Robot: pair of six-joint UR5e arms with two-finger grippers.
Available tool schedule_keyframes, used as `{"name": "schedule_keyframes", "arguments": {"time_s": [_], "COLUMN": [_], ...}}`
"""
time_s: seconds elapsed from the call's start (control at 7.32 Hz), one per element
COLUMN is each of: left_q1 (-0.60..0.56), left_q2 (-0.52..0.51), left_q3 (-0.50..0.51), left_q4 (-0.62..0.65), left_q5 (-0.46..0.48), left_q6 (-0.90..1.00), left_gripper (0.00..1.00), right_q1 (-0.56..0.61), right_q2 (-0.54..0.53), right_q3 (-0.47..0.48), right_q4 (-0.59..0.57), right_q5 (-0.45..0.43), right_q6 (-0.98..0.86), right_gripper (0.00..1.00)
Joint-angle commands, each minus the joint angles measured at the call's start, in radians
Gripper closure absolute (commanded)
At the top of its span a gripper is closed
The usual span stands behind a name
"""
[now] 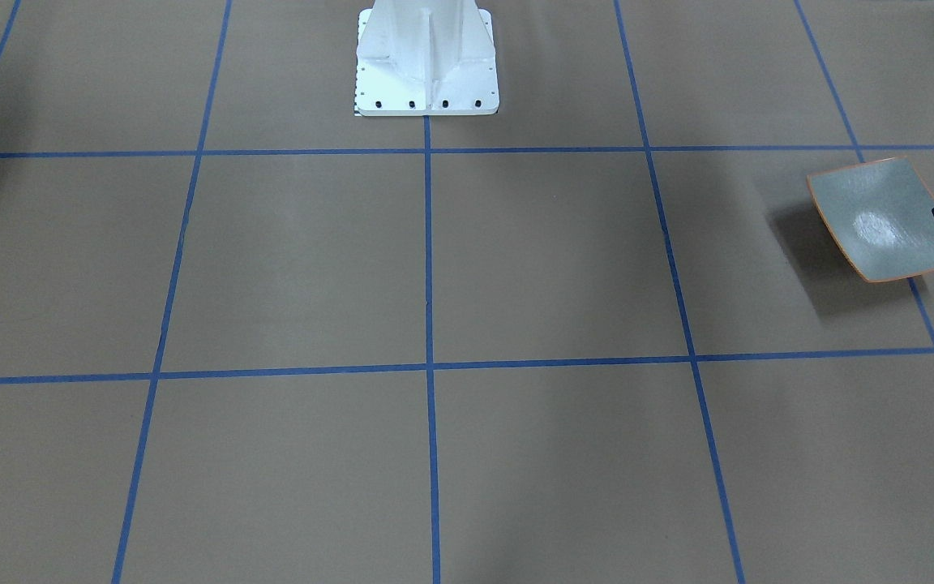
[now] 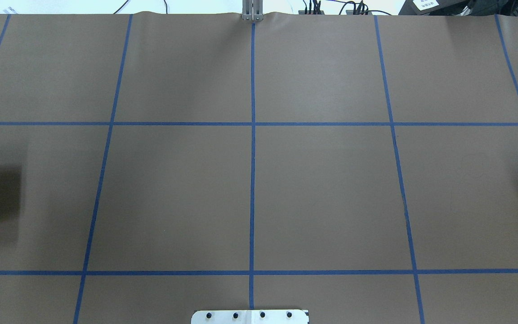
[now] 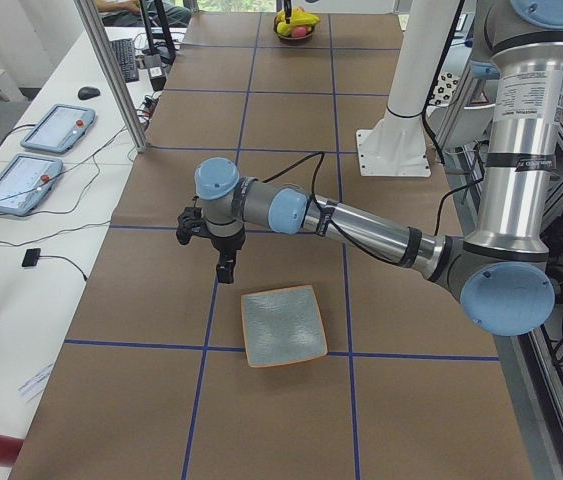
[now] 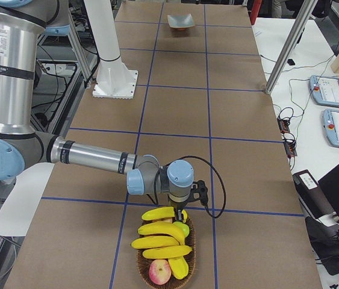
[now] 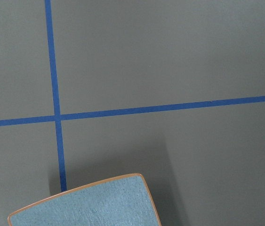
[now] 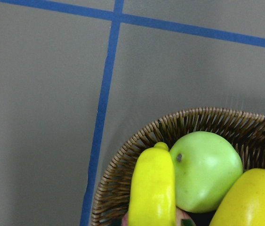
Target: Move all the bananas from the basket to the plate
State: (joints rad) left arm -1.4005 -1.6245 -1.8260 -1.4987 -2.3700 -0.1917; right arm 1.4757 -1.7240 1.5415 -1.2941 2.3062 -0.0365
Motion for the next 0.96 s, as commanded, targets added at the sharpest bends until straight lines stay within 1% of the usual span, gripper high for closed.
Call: {"name": "schedule_keyframes", "arguments": {"time_s": [0.0, 0.68, 0.82], "left_q1": [0.000, 0.000, 0.000], "left_q2": [0.000, 0.000, 0.000], "left_q3": [-0.001, -0.006, -0.004], "left_q4": [0.000, 0.000, 0.000], "left_q5": [0.000, 0.000, 0.000], "left_q6": [0.000, 0.000, 0.000], "left_gripper": [0.00, 0.00, 0.00], "right_q1": [0.000, 0.000, 0.002], "right_q2": [0.007, -0.008, -0.003], "right_q3": [0.005, -0.027, -0.031], "right_q4": [-0.005, -0.001, -0.002], "right_q5": [0.007, -0.002, -0.002], "right_q6": [0.000, -0.038, -0.057], "right_gripper": [1.00, 1.00, 0.82]}}
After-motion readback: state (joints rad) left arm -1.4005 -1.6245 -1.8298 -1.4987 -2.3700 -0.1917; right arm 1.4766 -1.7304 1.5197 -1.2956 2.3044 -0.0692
